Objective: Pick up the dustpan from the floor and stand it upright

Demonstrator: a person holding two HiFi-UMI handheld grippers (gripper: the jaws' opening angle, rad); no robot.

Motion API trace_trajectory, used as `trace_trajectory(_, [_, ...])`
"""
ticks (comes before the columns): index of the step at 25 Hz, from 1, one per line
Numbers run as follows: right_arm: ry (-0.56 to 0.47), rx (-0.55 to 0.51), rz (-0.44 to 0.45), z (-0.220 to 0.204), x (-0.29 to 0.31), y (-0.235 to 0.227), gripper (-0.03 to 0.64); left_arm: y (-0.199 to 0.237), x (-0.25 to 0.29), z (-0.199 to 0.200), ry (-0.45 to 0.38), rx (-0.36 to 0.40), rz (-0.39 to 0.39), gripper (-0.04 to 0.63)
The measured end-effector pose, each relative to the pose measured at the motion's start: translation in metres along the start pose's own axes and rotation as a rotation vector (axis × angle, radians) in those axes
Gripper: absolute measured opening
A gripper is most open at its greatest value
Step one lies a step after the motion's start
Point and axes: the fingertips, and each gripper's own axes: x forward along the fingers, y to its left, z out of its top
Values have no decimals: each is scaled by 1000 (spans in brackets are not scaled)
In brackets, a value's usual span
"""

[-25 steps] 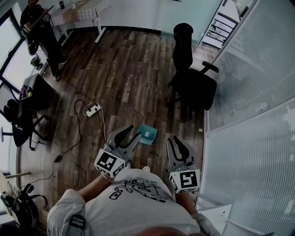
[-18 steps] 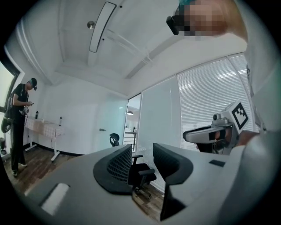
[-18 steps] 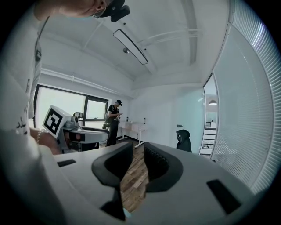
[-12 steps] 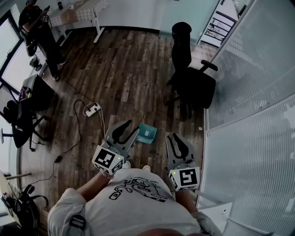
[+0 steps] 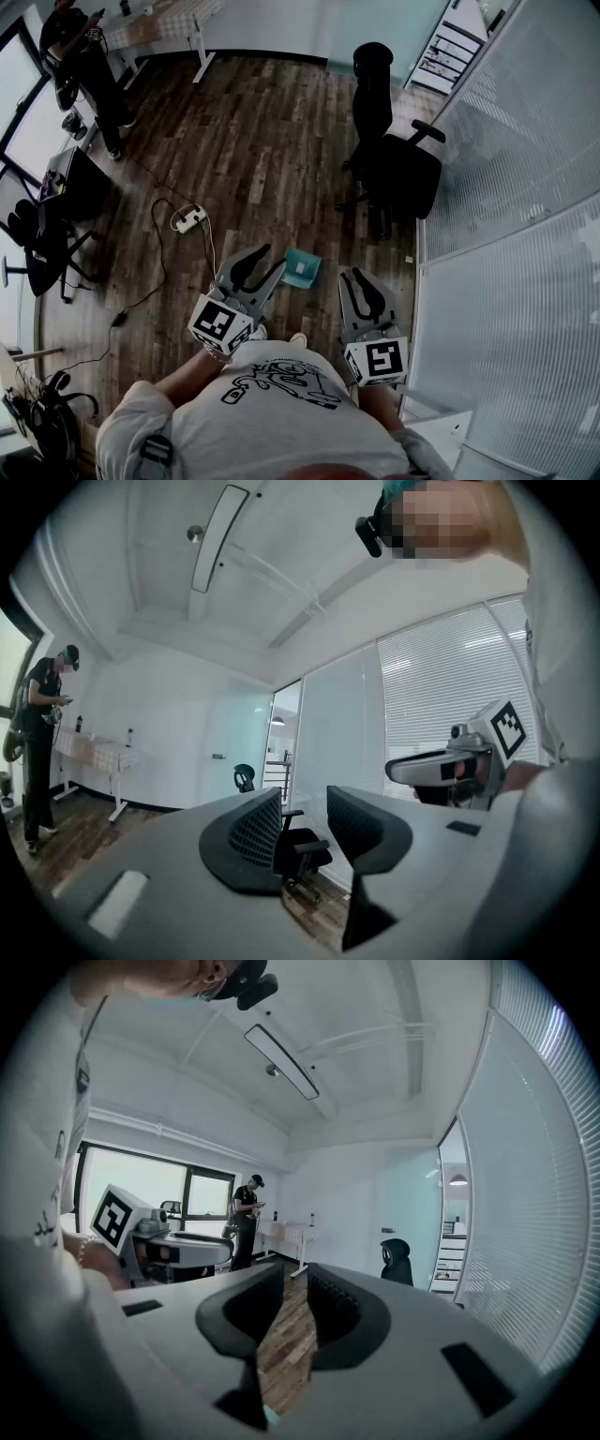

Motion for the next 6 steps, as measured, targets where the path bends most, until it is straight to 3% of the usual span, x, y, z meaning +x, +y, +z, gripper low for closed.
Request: trace_trajectory(6, [-1,-3,-1,2,-1,1,72,-1,-1,1,2,-3,-5,146])
